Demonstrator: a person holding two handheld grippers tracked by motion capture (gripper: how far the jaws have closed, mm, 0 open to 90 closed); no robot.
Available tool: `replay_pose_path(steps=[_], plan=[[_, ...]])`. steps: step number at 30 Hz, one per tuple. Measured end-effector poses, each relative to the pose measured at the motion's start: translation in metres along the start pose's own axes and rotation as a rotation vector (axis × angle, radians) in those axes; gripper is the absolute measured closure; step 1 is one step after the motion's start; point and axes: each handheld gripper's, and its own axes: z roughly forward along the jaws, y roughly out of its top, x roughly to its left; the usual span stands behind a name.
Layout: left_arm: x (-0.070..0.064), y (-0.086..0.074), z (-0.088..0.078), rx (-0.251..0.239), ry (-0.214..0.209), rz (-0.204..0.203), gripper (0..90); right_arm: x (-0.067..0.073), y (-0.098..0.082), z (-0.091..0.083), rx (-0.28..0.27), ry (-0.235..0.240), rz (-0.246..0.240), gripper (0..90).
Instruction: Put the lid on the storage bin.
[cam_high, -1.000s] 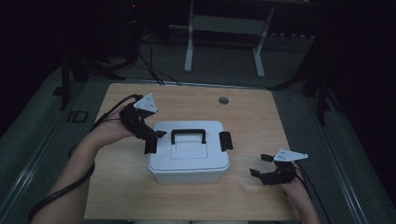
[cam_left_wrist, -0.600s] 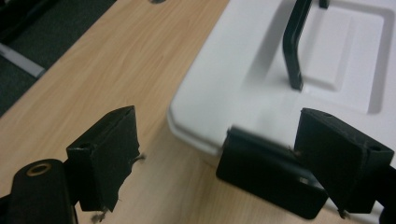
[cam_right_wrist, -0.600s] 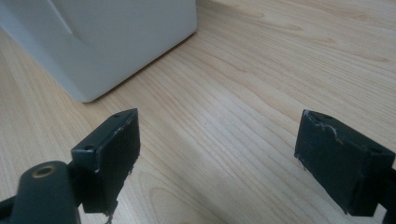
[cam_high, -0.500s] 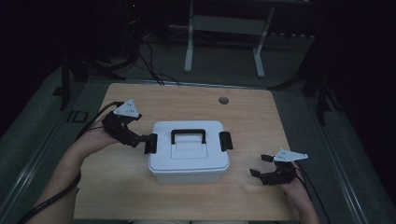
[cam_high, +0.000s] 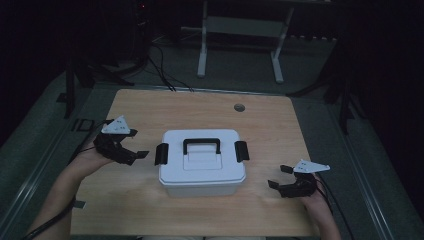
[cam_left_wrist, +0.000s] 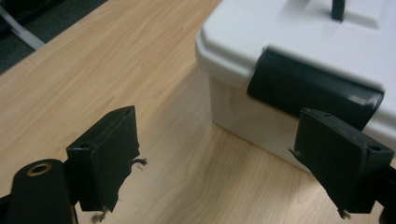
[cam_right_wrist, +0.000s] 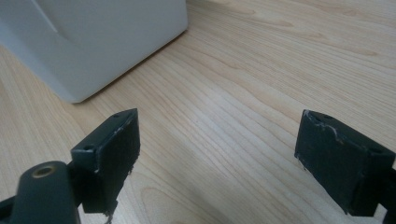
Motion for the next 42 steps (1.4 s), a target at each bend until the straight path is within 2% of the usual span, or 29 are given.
replay_pose_path(steps=[9, 12, 19, 24, 25, 27, 32, 33, 38, 40, 42], plan=[[0.004, -0.033, 0.003, 0.000, 0.004, -0.063, 13.8, -0.001, 0.000, 0.000, 0.008, -0.014, -0.001, 13.9], [0.004, -0.046, 0.007, 0.021, 0.007, -0.070, 13.9, -0.001, -0.001, 0.000, 0.010, -0.015, 0.002, 13.9], [0.007, -0.069, 0.010, 0.026, 0.034, -0.115, 13.8, -0.003, -0.001, -0.001, 0.002, -0.028, 0.011, 13.9], [0.005, -0.088, 0.013, 0.020, 0.064, -0.156, 13.8, -0.005, -0.002, -0.001, -0.007, -0.077, 0.018, 13.9], [0.005, -0.088, 0.013, 0.020, 0.064, -0.156, 13.8, -0.005, -0.002, -0.001, -0.007, -0.077, 0.018, 13.9], [0.004, -0.100, 0.015, 0.021, 0.072, -0.183, 13.8, -0.007, -0.003, 0.000, -0.012, -0.106, 0.030, 13.9], [-0.003, -0.116, 0.021, 0.019, 0.086, -0.193, 13.9, -0.010, -0.005, 0.001, -0.018, -0.138, 0.044, 13.9], [-0.004, -0.118, 0.022, 0.015, 0.086, -0.200, 13.9, -0.011, -0.006, 0.001, -0.022, -0.166, 0.051, 13.9], [-0.009, -0.129, 0.024, 0.009, 0.141, -0.228, 13.9, -0.014, -0.009, 0.001, -0.044, -0.222, 0.062, 13.9], [-0.010, -0.133, 0.024, 0.021, 0.165, -0.230, 13.9, -0.015, -0.011, 0.000, -0.043, -0.238, 0.069, 13.9], [-0.012, -0.136, 0.025, 0.023, 0.176, -0.243, 13.8, -0.017, -0.013, 0.000, -0.047, -0.252, 0.081, 13.9]])
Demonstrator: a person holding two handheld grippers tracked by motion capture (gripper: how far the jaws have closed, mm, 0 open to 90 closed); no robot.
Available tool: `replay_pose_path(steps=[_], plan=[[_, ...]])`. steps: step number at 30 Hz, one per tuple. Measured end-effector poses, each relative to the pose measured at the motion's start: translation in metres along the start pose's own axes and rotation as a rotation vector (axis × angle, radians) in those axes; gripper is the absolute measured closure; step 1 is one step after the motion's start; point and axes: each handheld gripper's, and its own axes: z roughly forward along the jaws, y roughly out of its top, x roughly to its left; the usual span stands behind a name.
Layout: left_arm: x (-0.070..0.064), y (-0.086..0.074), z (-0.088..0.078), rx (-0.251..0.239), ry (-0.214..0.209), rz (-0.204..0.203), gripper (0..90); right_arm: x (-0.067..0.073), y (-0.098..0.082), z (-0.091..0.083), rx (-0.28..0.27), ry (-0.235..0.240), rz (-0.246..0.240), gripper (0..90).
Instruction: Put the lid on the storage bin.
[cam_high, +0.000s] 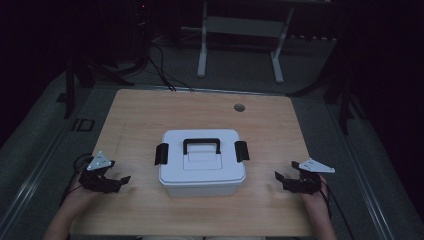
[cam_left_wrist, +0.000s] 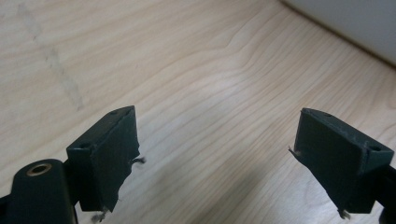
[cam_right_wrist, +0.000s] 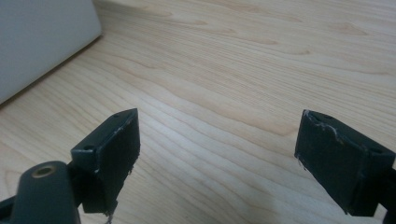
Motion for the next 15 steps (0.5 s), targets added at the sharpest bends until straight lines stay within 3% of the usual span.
replay_pose_path(steps=[7, 15], plan=[[-0.002, -0.011, 0.001, -0.017, 0.057, -0.037, 13.8, -0.003, -0.003, 0.002, -0.004, -0.040, 0.027, 13.9], [-0.001, -0.019, -0.008, -0.107, 0.137, -0.110, 13.8, -0.001, -0.002, 0.001, -0.027, -0.064, 0.058, 13.9]])
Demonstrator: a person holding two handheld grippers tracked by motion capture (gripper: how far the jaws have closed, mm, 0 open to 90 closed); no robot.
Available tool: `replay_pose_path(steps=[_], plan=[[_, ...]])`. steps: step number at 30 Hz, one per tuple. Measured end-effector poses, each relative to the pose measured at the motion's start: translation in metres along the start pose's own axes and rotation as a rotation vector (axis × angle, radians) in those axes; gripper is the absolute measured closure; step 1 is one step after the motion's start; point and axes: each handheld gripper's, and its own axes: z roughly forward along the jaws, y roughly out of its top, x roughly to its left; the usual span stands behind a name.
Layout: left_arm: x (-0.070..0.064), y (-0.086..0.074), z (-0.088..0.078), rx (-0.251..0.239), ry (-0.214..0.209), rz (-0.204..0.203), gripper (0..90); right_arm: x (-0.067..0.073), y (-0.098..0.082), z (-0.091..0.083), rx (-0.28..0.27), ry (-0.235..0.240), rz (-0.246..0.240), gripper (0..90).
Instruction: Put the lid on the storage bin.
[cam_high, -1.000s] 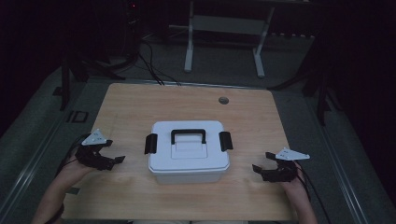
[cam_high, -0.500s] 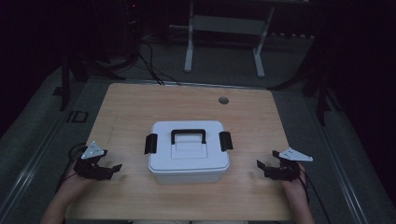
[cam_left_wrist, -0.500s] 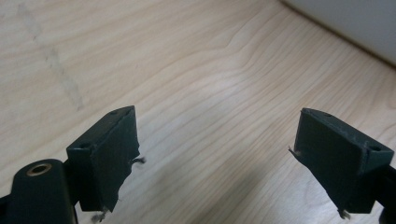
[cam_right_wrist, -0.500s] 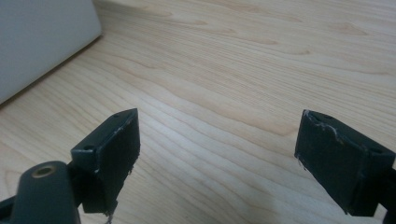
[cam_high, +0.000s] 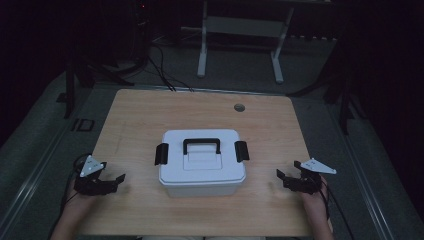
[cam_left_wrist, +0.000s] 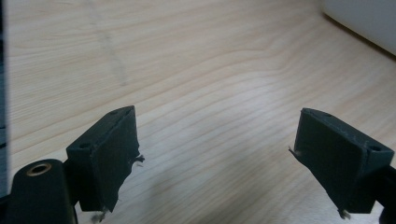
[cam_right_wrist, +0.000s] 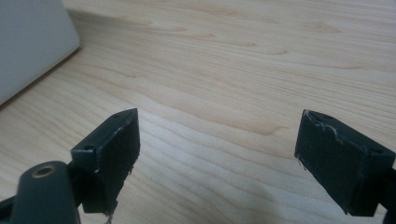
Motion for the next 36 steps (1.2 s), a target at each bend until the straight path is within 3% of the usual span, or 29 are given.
replay_pose_path(steps=[9, 16, 19, 27, 29, 31, 36], plan=[[-0.010, -0.004, 0.001, -0.025, 0.062, 0.023, 11.8, -0.002, -0.002, -0.001, -0.020, -0.072, 0.033, 13.9], [-0.011, -0.008, 0.001, -0.043, 0.067, 0.007, 11.8, -0.004, -0.003, -0.001, -0.023, -0.118, 0.069, 13.9], [-0.011, -0.009, 0.001, -0.063, 0.075, -0.008, 11.8, -0.003, -0.004, 0.000, -0.015, -0.140, 0.061, 13.9], [-0.010, -0.008, -0.006, -0.157, 0.168, -0.054, 11.8, -0.001, -0.005, 0.003, -0.004, -0.166, 0.046, 13.9], [-0.008, -0.008, -0.008, -0.181, 0.189, -0.100, 11.8, -0.001, -0.005, 0.003, -0.002, -0.175, 0.044, 13.9], [-0.008, -0.008, -0.008, -0.186, 0.230, -0.111, 11.8, -0.001, -0.005, 0.004, 0.001, -0.185, 0.050, 13.9], [-0.006, -0.010, -0.008, -0.199, 0.275, -0.126, 11.8, -0.001, -0.004, 0.005, 0.000, -0.208, 0.057, 13.9]])
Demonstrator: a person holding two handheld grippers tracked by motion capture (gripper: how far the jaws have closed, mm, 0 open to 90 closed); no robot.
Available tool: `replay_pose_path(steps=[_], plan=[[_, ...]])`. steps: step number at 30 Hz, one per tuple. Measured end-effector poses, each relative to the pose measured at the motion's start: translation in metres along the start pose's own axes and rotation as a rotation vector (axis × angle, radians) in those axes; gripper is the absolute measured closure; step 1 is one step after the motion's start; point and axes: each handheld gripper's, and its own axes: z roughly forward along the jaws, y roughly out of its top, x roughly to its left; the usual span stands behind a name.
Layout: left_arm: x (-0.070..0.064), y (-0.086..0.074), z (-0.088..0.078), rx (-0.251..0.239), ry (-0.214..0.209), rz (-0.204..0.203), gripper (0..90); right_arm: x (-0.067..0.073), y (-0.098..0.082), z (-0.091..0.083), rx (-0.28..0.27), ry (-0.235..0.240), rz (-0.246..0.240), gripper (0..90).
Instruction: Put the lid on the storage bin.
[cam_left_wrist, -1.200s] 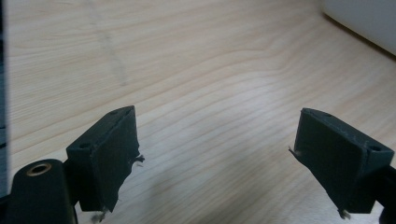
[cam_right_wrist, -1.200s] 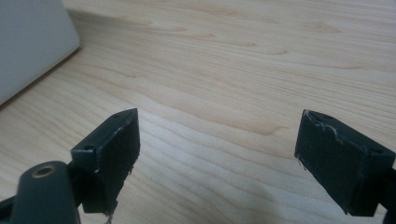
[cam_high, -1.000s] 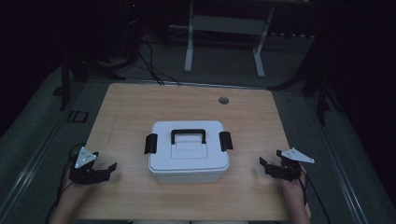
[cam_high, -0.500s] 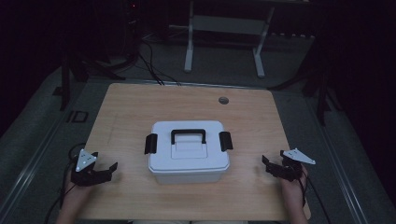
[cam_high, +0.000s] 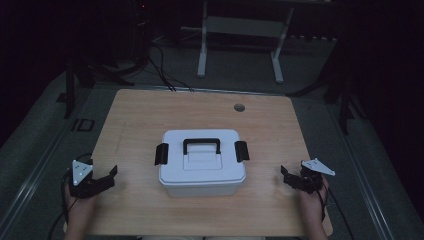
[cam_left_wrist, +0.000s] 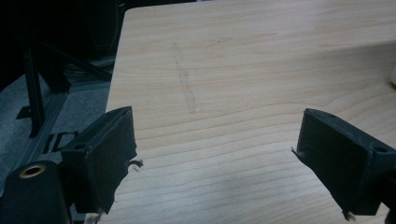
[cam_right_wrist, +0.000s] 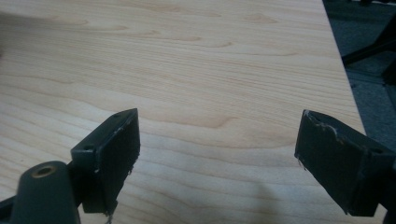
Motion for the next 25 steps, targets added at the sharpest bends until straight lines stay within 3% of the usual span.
replay_pose_path(steps=[6, 14, 17, 25], plan=[[-0.0003, -0.0003, -0.0013, -0.042, 0.037, -0.006, 11.8, -0.0032, 0.0010, -0.0001, -0.015, -0.010, 0.036, 13.8], [-0.0022, -0.0006, -0.0004, -0.038, 0.050, 0.012, 11.8, -0.0057, 0.0011, 0.0002, -0.043, -0.047, 0.050, 13.9], [-0.0014, -0.0008, -0.0005, -0.042, 0.059, 0.002, 11.7, -0.0054, 0.0018, -0.0002, -0.051, -0.049, 0.048, 13.9], [-0.0021, -0.0017, 0.0008, -0.034, 0.041, 0.000, 11.6, -0.0052, 0.0012, -0.0003, -0.052, -0.054, 0.050, 13.9]])
